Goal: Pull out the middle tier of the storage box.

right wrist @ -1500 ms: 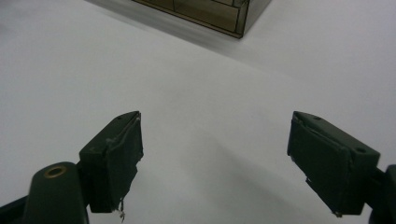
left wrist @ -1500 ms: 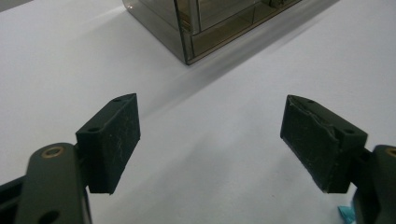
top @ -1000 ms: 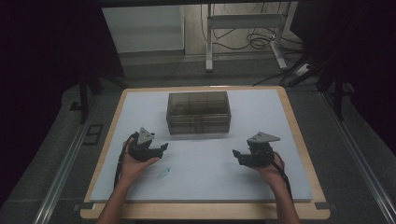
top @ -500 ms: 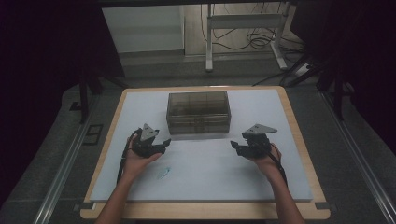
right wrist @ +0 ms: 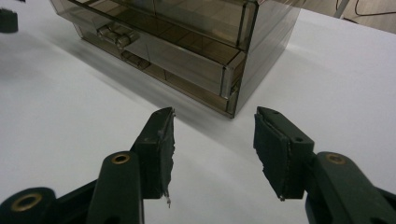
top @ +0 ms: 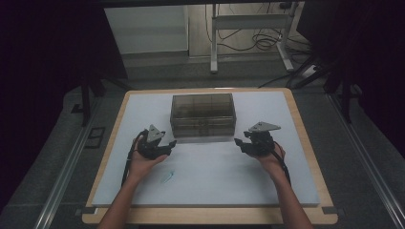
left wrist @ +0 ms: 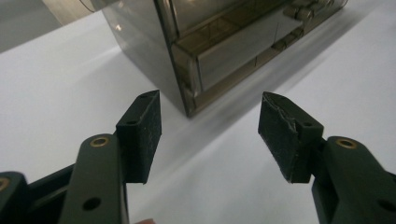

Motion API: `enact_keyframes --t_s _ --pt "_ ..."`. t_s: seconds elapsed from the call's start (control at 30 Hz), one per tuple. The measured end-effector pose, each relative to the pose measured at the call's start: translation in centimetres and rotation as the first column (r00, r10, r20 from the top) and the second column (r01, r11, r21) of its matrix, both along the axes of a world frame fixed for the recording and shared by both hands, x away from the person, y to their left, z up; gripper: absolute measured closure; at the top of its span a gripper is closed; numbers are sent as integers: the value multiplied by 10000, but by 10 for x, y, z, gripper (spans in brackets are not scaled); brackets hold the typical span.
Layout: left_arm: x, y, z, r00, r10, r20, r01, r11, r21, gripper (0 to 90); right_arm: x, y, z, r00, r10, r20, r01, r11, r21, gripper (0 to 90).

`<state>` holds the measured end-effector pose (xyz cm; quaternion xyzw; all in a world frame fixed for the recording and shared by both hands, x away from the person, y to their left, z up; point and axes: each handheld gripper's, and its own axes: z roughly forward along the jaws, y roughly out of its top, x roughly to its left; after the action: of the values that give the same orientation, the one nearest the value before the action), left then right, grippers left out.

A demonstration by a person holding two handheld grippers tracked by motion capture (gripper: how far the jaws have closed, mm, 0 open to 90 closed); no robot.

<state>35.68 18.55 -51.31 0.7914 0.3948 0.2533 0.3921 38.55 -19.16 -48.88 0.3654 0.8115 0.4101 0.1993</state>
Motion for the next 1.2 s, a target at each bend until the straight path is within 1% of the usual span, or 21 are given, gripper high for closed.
enact_keyframes --t_s 0.03,0.07,0.1,0.2,0.3,0.37,0.43,0.57,0.63,0.77,0.93,1.07,1.2 --pt "1 0 1 10000 -7 11 7 10000 67 405 1 0 0 10000 25 16 -25 10000 -8 482" --pt "2 -1 1 9999 47 89 -47 10000 -49 412 1 0 0 10000 44 27 -44 10000 -15 486" --pt "3 -1 0 10000 32 45 -31 9998 -195 424 2 1 0 10000 72 24 -72 10000 -34 491" --pt "5 0 -2 10000 85 -24 -85 9999 -142 440 4 2 0 9999 130 45 -130 9999 -29 510" --pt "5 -1 -2 9999 110 102 -107 9995 -287 468 7 2 0 9998 207 32 -207 9997 -122 526" --pt "5 -2 -2 9997 118 203 -112 9995 -307 488 9 2 0 9997 242 15 -242 9996 -122 538" --pt "6 -2 -2 9997 124 203 -118 9993 -342 502 11 3 0 9996 282 -6 -282 9995 -142 548" --pt "10 -2 -6 9998 168 78 -165 9990 -425 516 14 4 -1 9995 325 -8 -325 9993 -155 559" --pt "10 -2 -6 9998 192 114 -186 9987 -465 529 15 5 -2 9993 365 -5 -365 9992 -136 565" --pt "12 -3 -7 9997 188 150 -181 9987 -487 546 18 6 -3 9993 371 7 -371 9992 -140 571" --pt "14 -4 -9 9998 153 130 -148 9991 -387 551 22 7 -6 9992 390 11 -390 9992 -113 574" --pt "14 -3 -9 9997 163 186 -155 9988 -455 565 24 9 -6 9991 416 -8 -416 9991 -110 574" --pt "14 -6 -9 9996 162 223 -153 9990 -428 575 25 10 -6 9989 468 88 -467 9989 -70 574"
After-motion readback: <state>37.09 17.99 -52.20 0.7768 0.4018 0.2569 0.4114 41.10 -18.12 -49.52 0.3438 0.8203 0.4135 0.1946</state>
